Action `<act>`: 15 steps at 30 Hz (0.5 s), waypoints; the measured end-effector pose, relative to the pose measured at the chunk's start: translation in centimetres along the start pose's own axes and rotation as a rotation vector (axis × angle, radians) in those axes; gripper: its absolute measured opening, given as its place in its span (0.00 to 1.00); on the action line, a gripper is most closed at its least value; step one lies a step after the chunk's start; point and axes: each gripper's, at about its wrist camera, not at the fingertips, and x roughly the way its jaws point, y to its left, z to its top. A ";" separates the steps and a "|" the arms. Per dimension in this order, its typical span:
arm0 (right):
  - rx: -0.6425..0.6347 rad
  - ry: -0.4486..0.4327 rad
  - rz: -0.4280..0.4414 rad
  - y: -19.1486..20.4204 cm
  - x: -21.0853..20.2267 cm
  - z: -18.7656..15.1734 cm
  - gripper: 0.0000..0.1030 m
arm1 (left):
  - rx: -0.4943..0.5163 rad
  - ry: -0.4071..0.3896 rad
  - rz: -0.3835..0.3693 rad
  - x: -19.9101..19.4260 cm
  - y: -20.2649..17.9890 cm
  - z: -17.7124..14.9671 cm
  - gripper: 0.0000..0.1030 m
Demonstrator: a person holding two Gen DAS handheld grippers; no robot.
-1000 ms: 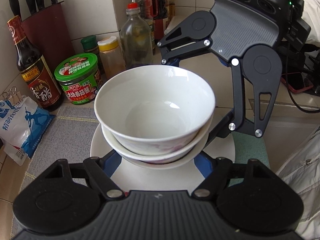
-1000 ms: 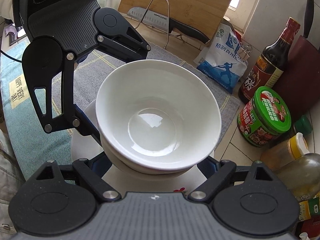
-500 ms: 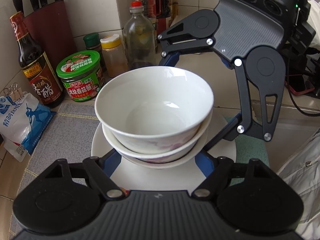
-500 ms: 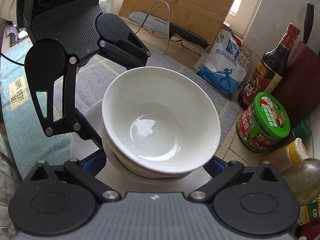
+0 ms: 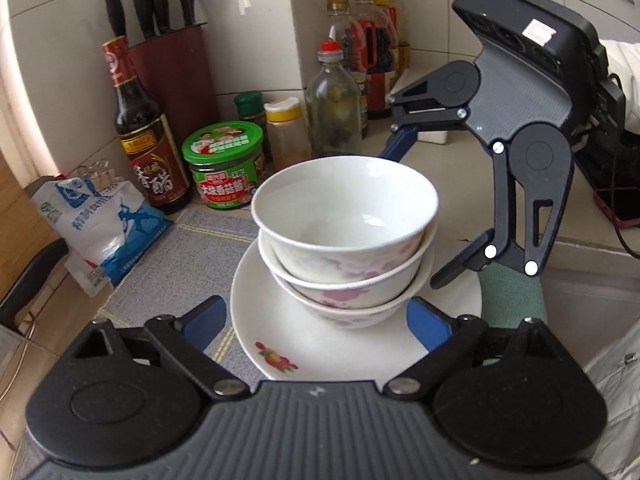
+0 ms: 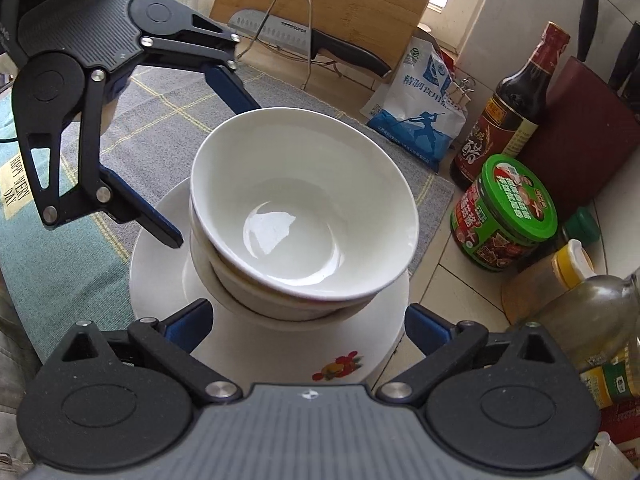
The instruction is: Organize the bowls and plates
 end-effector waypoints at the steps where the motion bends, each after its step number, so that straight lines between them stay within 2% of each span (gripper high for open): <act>1: 0.008 0.004 -0.009 0.0 -0.2 0.0 1.00 | -0.016 -0.015 0.021 -0.6 0.1 -0.1 0.94; 5: 0.065 0.030 -0.095 0.6 -1.4 0.5 1.00 | -0.090 -0.089 0.117 -3.3 0.2 -0.6 0.99; 11: 0.185 0.103 -0.213 2.6 -2.7 1.6 1.00 | -0.152 -0.173 0.161 -6.2 -0.4 -1.3 0.99; 15: 0.376 0.101 -0.306 4.1 -4.1 1.8 1.00 | -0.194 -0.187 0.274 -7.5 -1.9 -1.8 0.99</act>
